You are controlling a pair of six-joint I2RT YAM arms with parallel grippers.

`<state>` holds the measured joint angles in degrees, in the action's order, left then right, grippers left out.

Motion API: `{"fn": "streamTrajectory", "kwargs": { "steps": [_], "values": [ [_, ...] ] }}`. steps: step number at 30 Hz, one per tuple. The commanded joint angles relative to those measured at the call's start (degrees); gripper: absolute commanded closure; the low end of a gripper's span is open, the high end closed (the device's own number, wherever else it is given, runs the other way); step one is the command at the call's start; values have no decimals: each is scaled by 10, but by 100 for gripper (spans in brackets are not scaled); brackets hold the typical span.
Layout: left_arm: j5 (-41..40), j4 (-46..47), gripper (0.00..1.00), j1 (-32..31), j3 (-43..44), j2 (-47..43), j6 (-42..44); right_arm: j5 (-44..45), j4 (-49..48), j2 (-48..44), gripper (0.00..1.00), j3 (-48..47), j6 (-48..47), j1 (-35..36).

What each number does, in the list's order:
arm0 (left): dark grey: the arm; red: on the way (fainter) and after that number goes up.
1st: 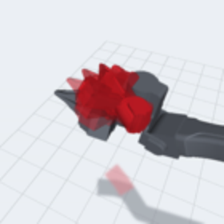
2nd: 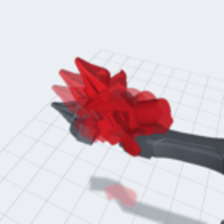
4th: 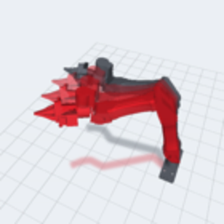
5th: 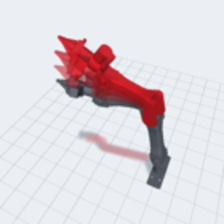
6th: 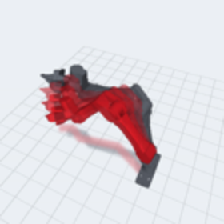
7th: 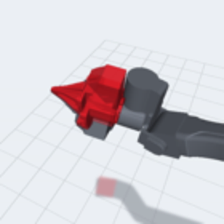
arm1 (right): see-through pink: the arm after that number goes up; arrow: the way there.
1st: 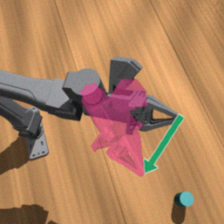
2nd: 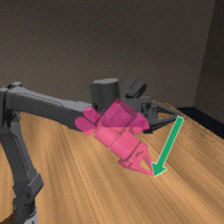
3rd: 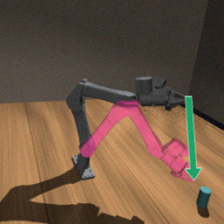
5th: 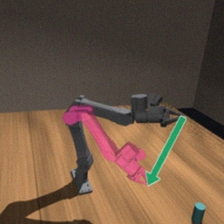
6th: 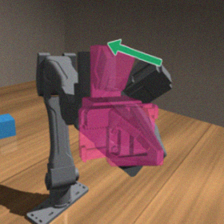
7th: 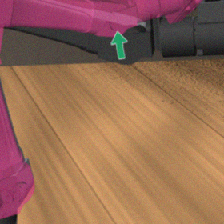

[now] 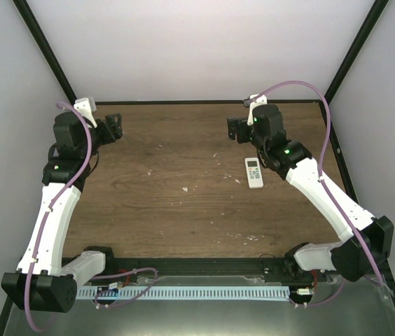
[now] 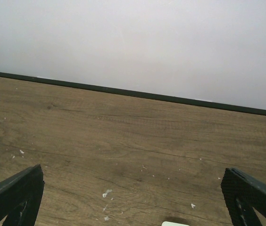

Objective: Load the batteries into the remote control

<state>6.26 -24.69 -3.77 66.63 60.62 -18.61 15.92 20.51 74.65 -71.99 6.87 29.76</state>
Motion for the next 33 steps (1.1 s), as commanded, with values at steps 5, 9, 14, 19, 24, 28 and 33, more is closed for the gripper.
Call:
{"fn": "streamTrajectory", "kwargs": {
  "steps": [5,9,14,19,24,28,33],
  "values": [
    [-1,7,27,3,-6,-9,0,-3,-3,-9,0,-6,-7,1],
    [-1,8,27,3,-6,-9,0,-4,-2,-8,0,-6,-7,1],
    [1,9,27,3,-7,-8,-1,-5,0,-6,0,-7,-9,1],
    [0,9,27,3,-9,-8,0,-5,-2,-6,0,-7,-9,1],
    [0,10,27,3,-9,-8,0,-5,-2,-5,0,-6,-8,1],
    [2,13,27,3,-10,-9,2,-4,-3,-5,0,-7,-9,1],
    [1,16,27,2,-10,-11,4,-4,-4,-4,0,-7,-9,2]
  ]
}}
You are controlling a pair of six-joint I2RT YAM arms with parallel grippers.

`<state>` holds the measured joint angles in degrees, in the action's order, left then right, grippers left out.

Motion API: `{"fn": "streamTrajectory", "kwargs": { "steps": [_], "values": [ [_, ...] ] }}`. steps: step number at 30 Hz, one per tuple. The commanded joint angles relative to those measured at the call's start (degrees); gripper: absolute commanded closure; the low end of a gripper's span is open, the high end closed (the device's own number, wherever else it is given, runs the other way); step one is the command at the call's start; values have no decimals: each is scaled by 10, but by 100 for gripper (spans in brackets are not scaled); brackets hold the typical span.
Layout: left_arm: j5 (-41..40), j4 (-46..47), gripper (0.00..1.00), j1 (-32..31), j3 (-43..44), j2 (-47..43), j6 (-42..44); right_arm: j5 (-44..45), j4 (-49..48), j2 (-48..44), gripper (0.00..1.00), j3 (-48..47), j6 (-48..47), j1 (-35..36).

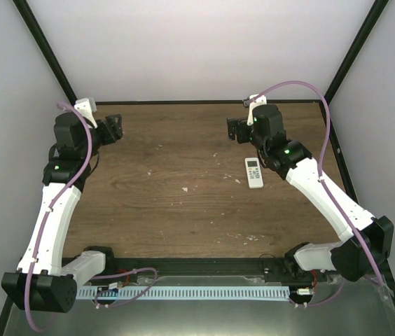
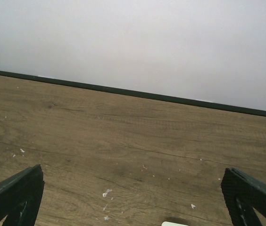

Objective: Load the batteries into the remote control

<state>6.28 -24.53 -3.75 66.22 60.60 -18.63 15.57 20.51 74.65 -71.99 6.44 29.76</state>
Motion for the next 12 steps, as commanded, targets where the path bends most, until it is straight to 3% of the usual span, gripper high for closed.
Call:
{"fn": "streamTrajectory", "kwargs": {
  "steps": [1,12],
  "values": [
    [1,14,27,2,-6,-11,4,0,-3,-4,0,-7,-5,1],
    [5,19,27,2,-11,-15,6,0,-5,-4,0,-6,-8,1]
  ]
}}
